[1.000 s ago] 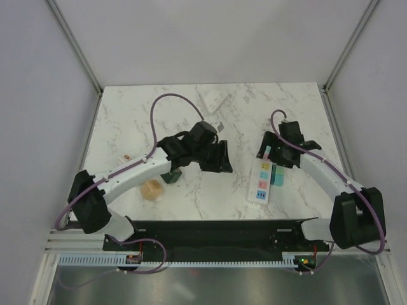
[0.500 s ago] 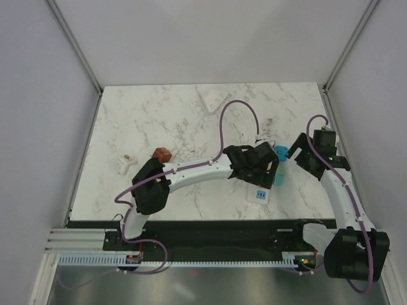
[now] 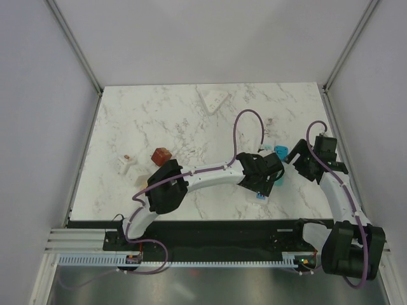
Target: Pull the plug off the socket
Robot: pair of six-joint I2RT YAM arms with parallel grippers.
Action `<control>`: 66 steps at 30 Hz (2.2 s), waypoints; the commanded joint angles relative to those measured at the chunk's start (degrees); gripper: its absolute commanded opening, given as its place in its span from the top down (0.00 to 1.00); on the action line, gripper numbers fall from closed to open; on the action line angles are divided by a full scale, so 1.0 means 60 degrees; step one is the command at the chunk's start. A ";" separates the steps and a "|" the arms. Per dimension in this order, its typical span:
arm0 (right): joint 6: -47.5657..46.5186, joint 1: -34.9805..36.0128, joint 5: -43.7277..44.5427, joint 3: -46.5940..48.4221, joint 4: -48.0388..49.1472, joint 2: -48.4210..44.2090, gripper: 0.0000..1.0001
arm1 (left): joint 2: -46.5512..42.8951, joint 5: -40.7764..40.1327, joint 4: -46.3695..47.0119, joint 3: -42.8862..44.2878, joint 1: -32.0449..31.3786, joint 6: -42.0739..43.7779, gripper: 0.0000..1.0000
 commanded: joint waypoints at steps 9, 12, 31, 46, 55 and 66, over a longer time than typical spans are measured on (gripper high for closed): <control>-0.0212 -0.0058 -0.0612 -0.0341 0.0643 0.0001 0.13 | 0.0493 -0.0390 -0.0094 0.1047 -0.0268 0.0025 0.00; -0.0227 -0.0043 -0.0612 -0.0356 0.0643 -0.0014 0.13 | 0.0727 -0.0419 -0.0196 0.1311 -0.0297 -0.0019 0.00; 0.0022 -0.0205 -0.0875 -0.0868 0.0673 -0.0102 0.14 | 0.1871 -0.1459 -0.0797 0.1766 -0.0210 -0.0370 0.05; -0.0198 -0.0219 -0.1623 -0.1074 0.0805 -0.0028 0.17 | 0.1227 -0.0141 0.0008 0.0126 0.0654 -0.0136 0.62; -0.0432 -0.0219 -0.2851 -0.1322 0.1243 0.0030 0.18 | 0.0626 0.1059 0.0945 -0.1061 0.1299 0.0127 0.93; -0.0301 -0.0205 -0.4288 -0.2303 0.3234 0.0426 0.21 | -0.0077 0.2215 0.1985 -0.2480 0.1987 0.0391 0.98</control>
